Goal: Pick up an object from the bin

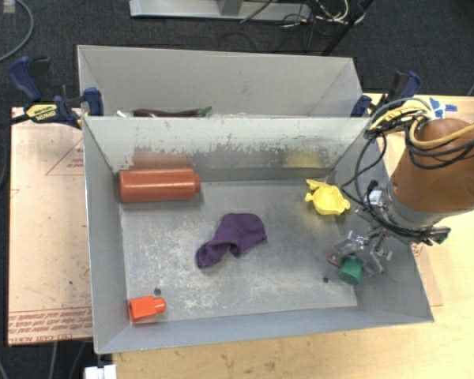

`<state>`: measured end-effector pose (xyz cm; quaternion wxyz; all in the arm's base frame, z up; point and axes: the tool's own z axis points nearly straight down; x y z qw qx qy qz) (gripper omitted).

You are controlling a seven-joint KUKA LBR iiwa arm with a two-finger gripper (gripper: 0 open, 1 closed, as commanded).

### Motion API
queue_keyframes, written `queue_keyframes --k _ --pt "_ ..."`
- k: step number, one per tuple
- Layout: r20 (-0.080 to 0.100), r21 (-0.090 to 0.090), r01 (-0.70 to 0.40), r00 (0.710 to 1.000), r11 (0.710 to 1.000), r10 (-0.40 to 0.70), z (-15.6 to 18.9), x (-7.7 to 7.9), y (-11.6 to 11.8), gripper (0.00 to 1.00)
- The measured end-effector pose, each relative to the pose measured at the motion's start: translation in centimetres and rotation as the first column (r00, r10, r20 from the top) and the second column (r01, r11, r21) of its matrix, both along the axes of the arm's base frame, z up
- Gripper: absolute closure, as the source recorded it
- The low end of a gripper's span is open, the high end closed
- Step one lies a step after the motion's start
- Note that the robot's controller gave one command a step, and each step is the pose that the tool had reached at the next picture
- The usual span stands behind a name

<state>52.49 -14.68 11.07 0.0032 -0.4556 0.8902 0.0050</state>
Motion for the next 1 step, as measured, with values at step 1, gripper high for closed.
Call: queue_keyframes --k 1 --pt "-0.002 0.001 0.0 1.0 1.0 0.0 2.01 -0.06 0.05 1.0"
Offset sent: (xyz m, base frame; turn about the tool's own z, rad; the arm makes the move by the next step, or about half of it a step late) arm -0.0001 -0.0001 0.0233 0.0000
